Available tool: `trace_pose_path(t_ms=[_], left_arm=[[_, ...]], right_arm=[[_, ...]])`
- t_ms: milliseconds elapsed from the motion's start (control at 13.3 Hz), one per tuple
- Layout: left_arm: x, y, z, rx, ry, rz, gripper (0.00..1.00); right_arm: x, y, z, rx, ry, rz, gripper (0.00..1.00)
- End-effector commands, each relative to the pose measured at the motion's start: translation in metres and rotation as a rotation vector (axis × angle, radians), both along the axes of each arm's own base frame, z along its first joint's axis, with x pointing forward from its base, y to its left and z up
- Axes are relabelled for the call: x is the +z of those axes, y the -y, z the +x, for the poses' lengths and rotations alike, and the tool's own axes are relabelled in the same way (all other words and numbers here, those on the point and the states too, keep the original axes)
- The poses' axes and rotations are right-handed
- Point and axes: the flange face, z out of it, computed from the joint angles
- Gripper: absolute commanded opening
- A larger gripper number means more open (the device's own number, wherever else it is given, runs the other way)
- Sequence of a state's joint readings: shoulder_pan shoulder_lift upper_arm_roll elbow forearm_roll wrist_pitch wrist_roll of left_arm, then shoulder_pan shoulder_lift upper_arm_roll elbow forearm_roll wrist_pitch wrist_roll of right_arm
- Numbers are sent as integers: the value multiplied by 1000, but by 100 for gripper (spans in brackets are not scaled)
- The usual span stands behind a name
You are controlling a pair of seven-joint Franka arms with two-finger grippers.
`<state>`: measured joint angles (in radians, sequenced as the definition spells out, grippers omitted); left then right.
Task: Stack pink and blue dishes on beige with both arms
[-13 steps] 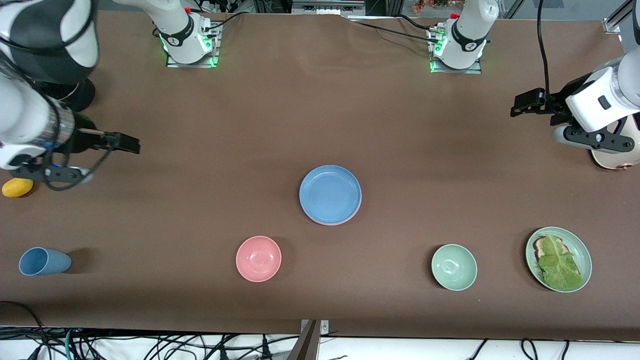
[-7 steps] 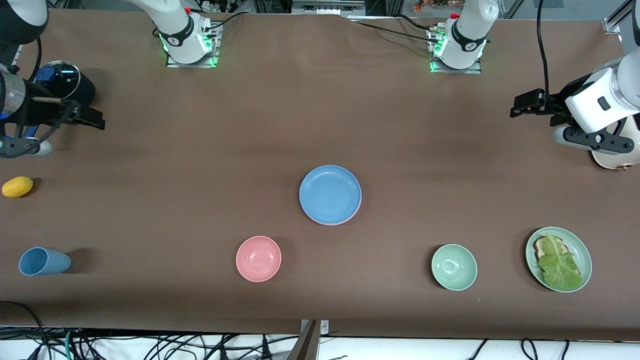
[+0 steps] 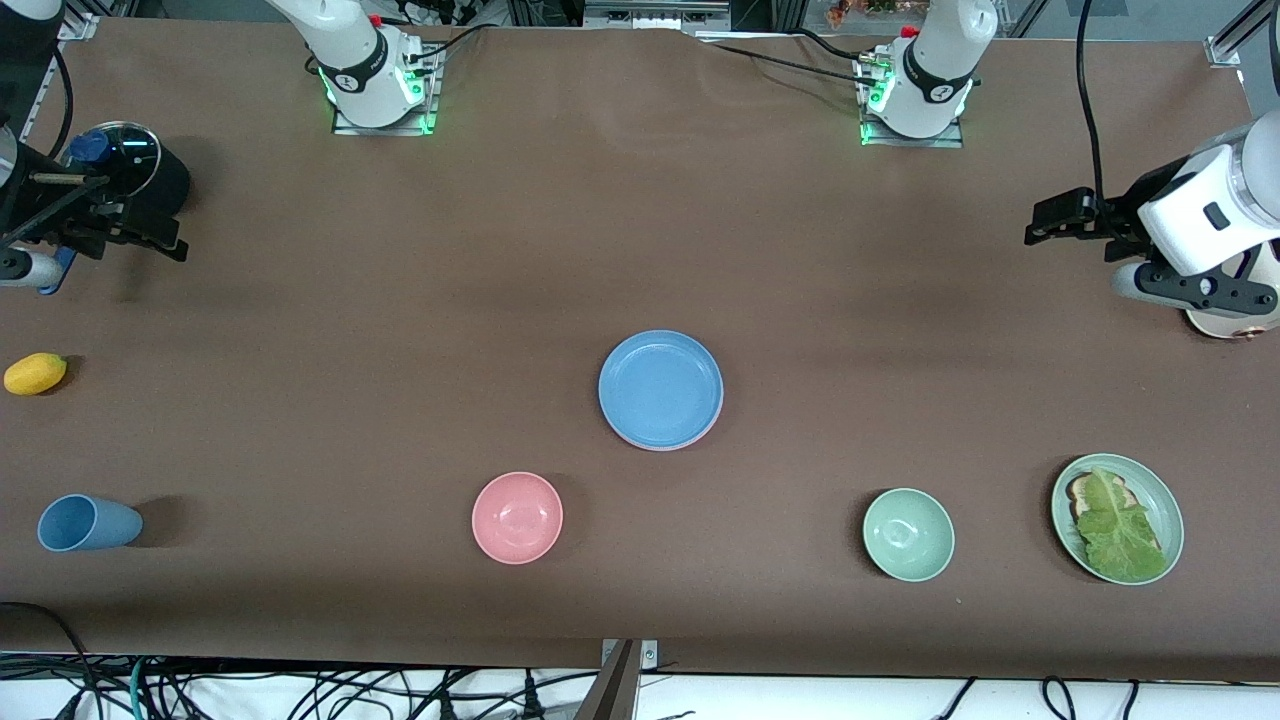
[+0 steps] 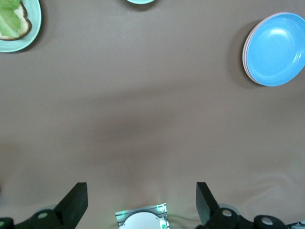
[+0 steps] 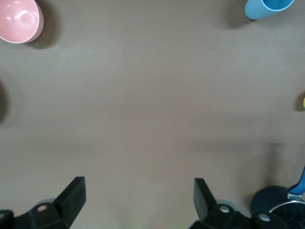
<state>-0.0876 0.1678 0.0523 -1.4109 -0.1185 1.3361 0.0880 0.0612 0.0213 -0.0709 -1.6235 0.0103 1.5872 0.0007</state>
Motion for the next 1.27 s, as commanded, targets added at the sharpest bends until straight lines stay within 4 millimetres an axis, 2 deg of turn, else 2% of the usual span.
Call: trace_pose_path(t_ms=[0, 974, 1199], left_arm=[[4, -4, 8, -9, 16, 6, 100], [3, -5, 10, -17, 26, 46, 100], [3, -5, 10, -17, 26, 46, 100]], right_arm=[[6, -9, -14, 35, 10, -26, 100], [5, -7, -13, 26, 6, -38, 100], [5, -1, -14, 15, 5, -38, 100]])
